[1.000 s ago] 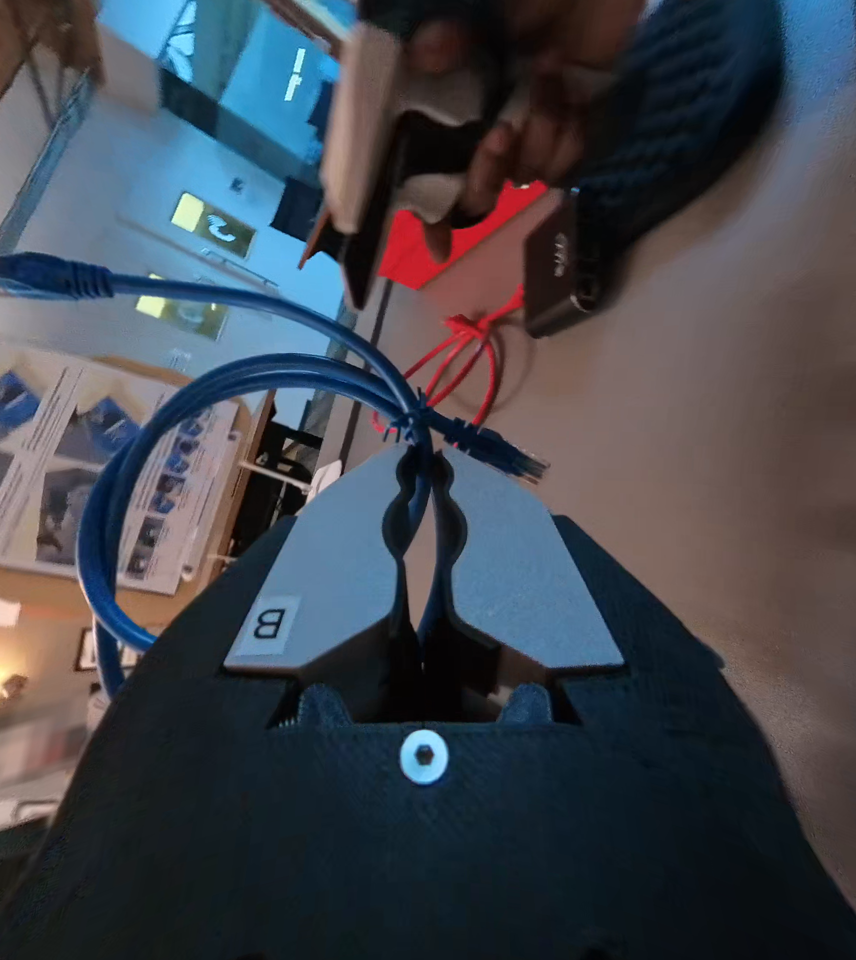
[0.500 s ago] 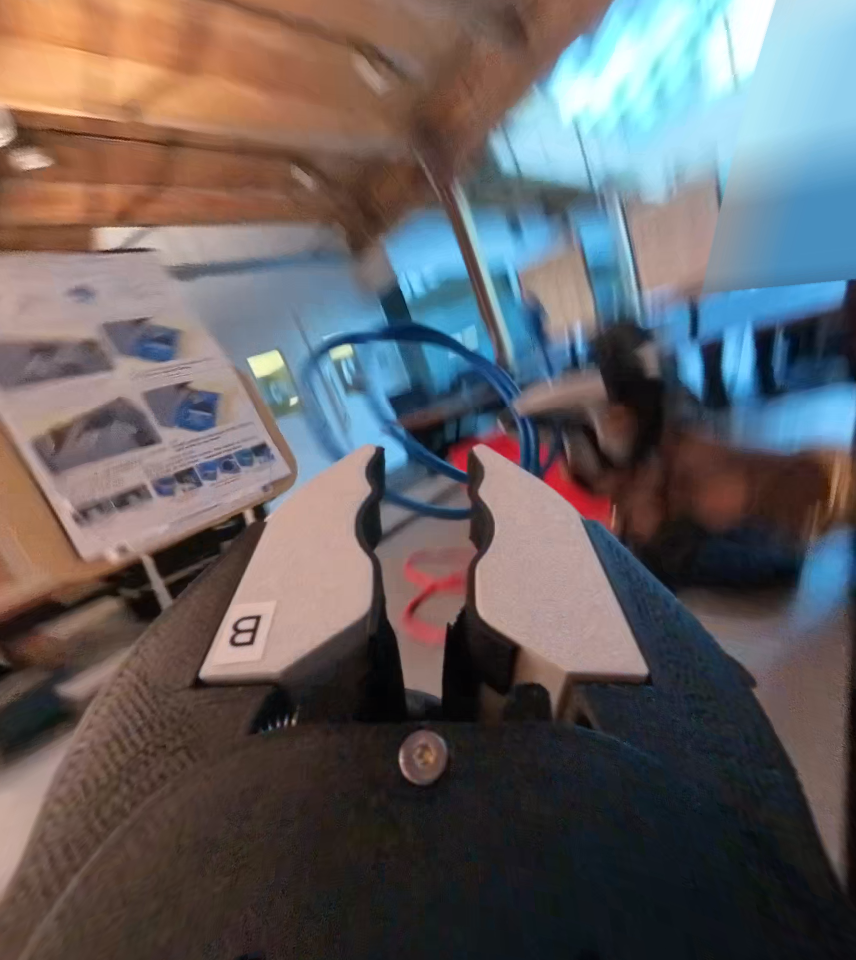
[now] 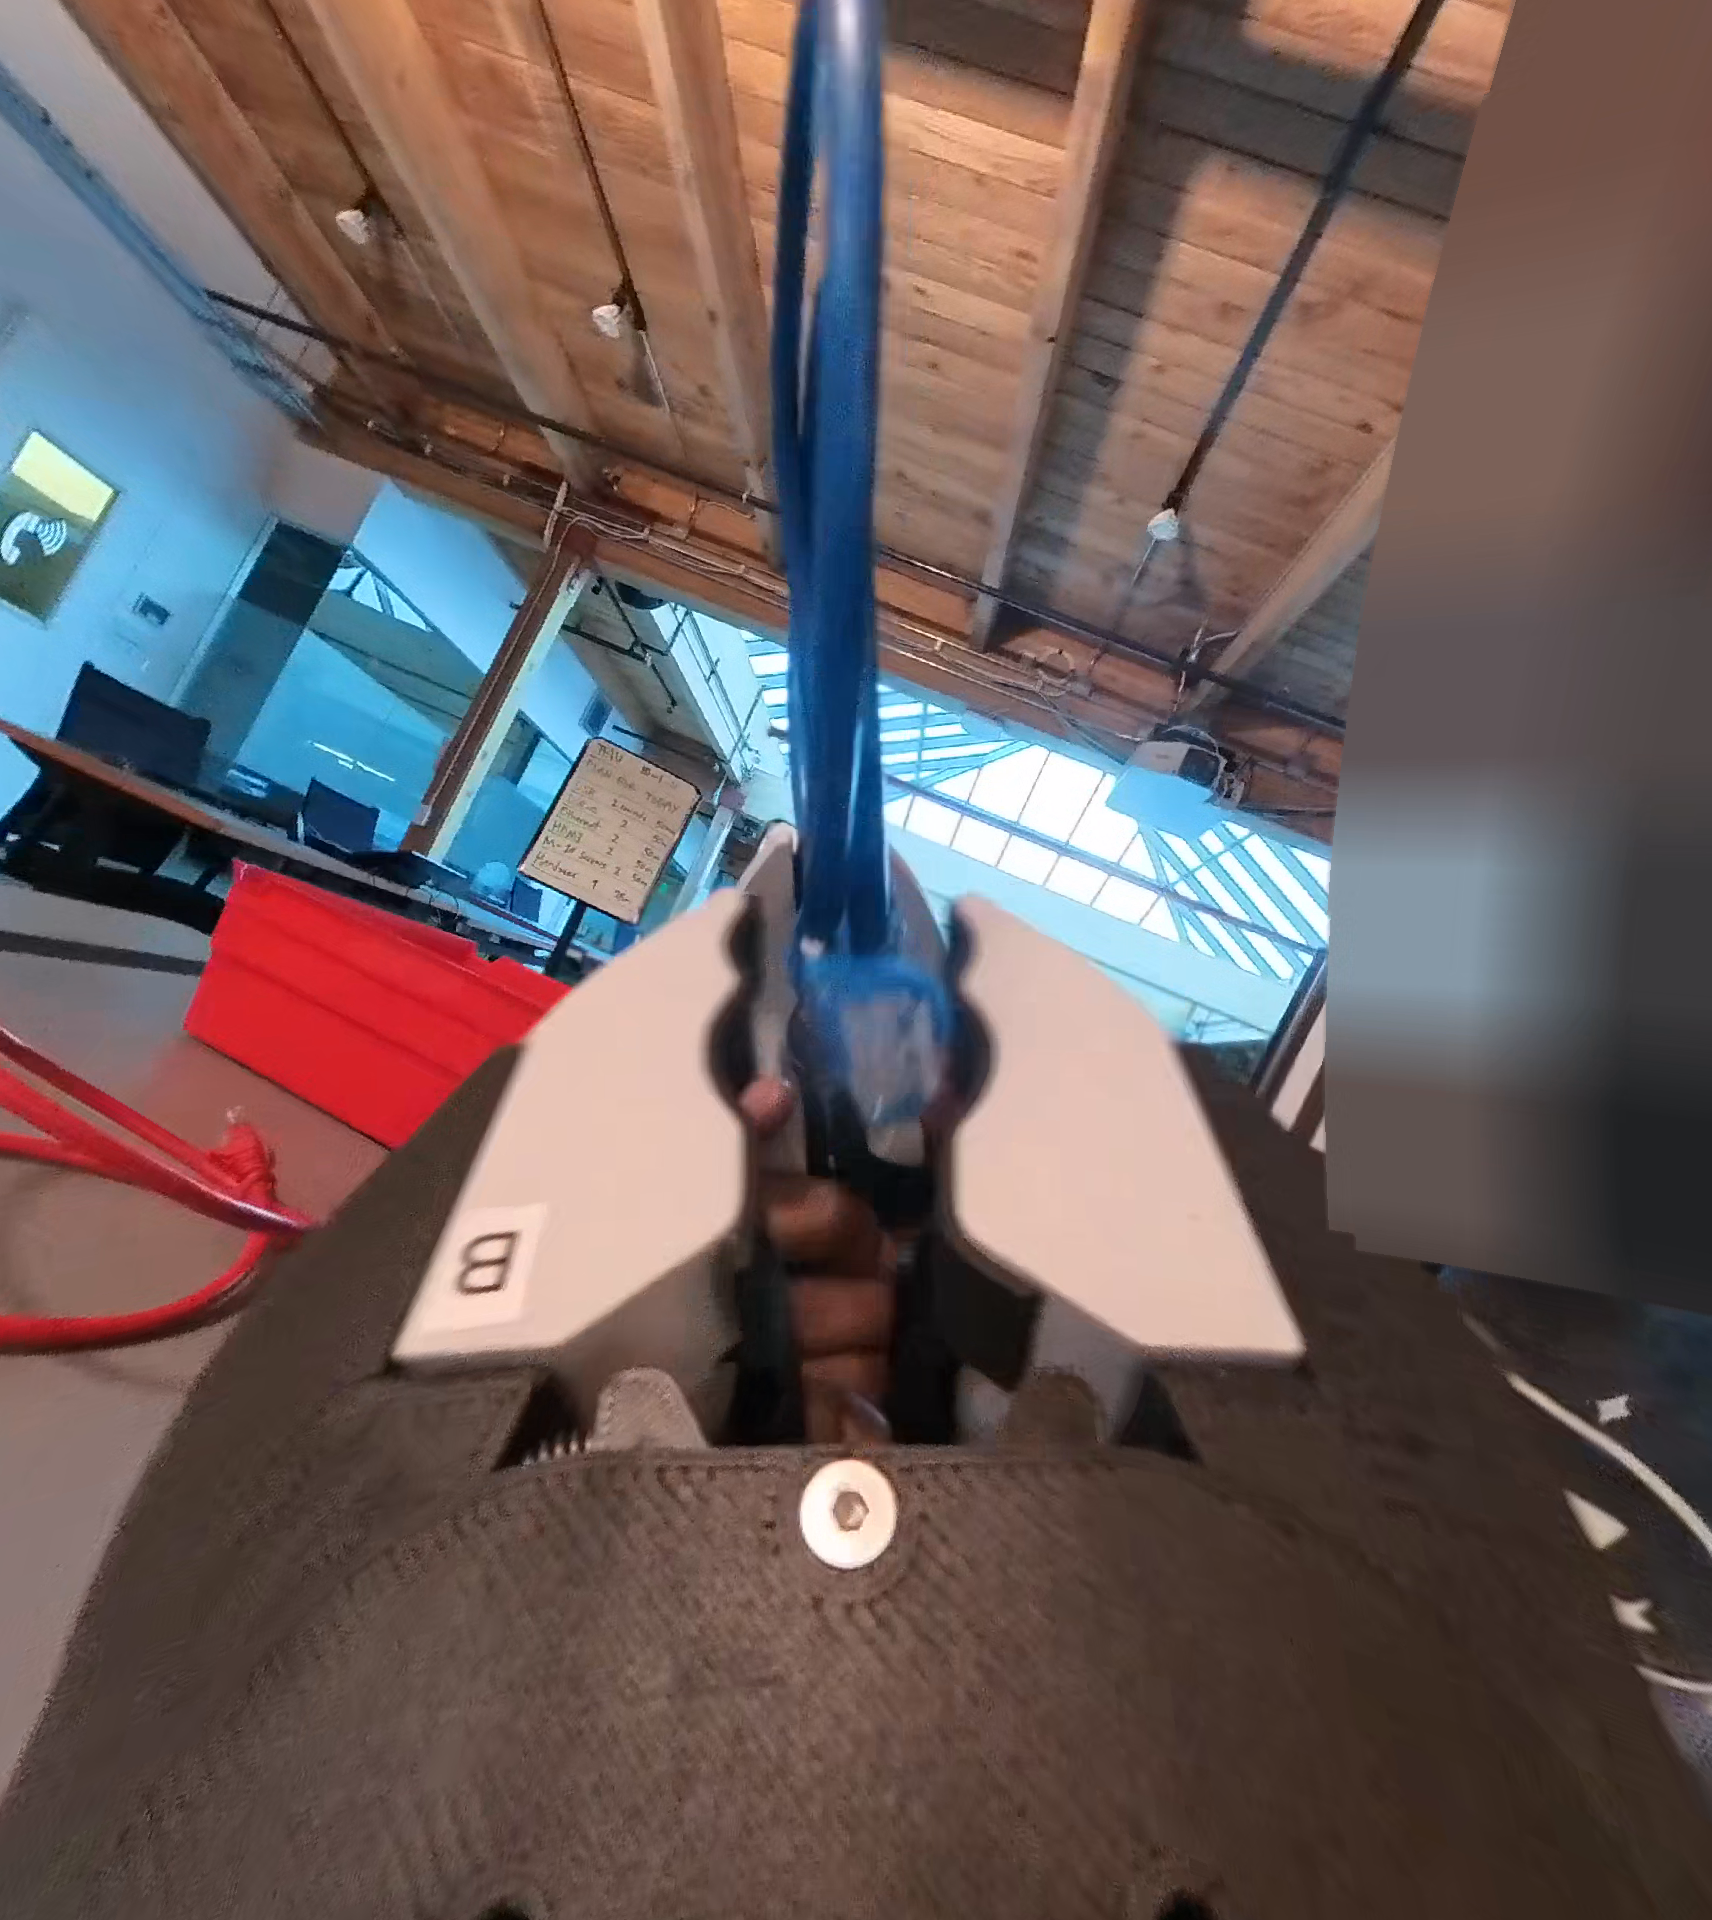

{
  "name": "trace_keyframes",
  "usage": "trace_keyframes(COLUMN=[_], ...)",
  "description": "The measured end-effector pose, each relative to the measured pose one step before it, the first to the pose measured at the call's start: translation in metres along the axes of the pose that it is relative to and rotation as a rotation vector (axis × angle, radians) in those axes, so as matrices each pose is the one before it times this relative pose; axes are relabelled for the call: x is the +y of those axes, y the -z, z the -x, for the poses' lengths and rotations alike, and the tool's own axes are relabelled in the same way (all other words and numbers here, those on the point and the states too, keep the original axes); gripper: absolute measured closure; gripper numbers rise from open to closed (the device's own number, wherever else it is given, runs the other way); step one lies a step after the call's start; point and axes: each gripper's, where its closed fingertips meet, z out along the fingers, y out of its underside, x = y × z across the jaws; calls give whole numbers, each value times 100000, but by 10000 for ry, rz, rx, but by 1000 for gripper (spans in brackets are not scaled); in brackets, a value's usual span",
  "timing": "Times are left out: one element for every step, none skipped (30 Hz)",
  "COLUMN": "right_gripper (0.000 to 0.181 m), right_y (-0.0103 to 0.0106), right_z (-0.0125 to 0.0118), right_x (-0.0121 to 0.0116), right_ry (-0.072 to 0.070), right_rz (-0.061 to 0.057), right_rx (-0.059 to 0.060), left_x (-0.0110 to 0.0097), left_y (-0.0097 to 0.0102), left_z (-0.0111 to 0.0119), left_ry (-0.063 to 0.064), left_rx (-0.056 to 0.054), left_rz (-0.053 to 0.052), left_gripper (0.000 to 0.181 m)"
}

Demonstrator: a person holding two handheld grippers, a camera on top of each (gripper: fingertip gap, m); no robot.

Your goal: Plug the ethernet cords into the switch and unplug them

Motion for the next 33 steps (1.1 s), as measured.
trace_keyframes(right_gripper=[171,171,167,161,145,128,117,109,104,101,100,101,99,101,103,103,103,103,103,105,106,106,106,106,106,106,106,107,107,107,107,107,107], right_y=[-138,-139,-137,-124,-90,-81,4,62,69,32,-30,-79,-104,-59,-35,-37,-24,6,38,43,30,10,12,3,22,26,37,34,34,26,14,33,51], right_z=[-172,-588,-863,-1054,-1385,-1226,-1028,-851,-698,-480,-171,134,182,212,131,100,23,-30,-46,5,77,77,28,23,8,0,5,39,41,26,30,15,55], right_x=[468,525,735,828,823,731,666,577,511,454,436,320,165,3,31,97,104,23,-46,-66,-36,7,25,0,-21,-26,-35,-43,-33,-25,-21,-34,-66], right_ry=[167,282,544,965,1373,1616,1611,1421,1074,692,356,127,67,90,101,124,129,127,107,67,15,-16,-7,37,70,65,51,41,11,-6,-5,-13,-33], right_rz=[326,583,985,1239,1333,1280,1182,956,723,513,373,242,112,-15,9,85,105,51,-15,-36,-16,8,16,8,-1,-2,-2,-5,-3,-8,-14,-26,-46], right_rx=[137,411,583,760,1060,988,883,751,643,466,224,-2,-35,-38,6,12,37,61,68,18,-43,-44,-7,6,23,38,26,-6,-15,-15,-21,-25,-68], left_x=[-188,-371,-432,-490,-603,-801,-1025,-1179,-1233,-1062,-777,-430,-132,38,69,145,146,114,46,-17,-25,-9,-7,3,12,7,-12,-23,-11,-22,-25,-51,-41], left_y=[251,314,384,440,496,527,546,479,378,260,156,105,48,28,-2,-11,-19,-16,-14,1,5,4,26,10,3,-4,1,19,5,4,15,10,19], left_z=[299,504,743,869,1003,1002,902,634,387,199,132,14,-28,-22,-5,52,79,65,3,-31,-18,32,56,25,16,5,39,34,22,23,21,30,26], left_ry=[-134,-93,49,201,374,374,207,-22,-160,-266,-277,-180,-29,77,114,73,3,-37,-37,-23,-24,-54,-51,-14,14,9,-9,-28,-42,-41,-20,3,-3], left_rx=[-164,-252,-342,-282,-298,-315,-313,-231,-167,-119,-91,-14,33,46,39,-5,-28,-32,-1,18,3,-27,-39,-16,3,-3,-21,-22,-12,-14,-12,-14,-12], left_rz=[9,-88,-78,-98,-150,-256,-370,-421,-415,-308,-176,-53,27,43,16,52,75,71,29,-2,-8,3,3,3,4,5,-3,-9,3,5,-1,-14,-15], left_gripper=[160,161,162,163,164,164,165,165,165,165,164,165,165,165,165,165,165,165,165,162,162,162,166,165,165,165,166,165,165,165,166,166,165])
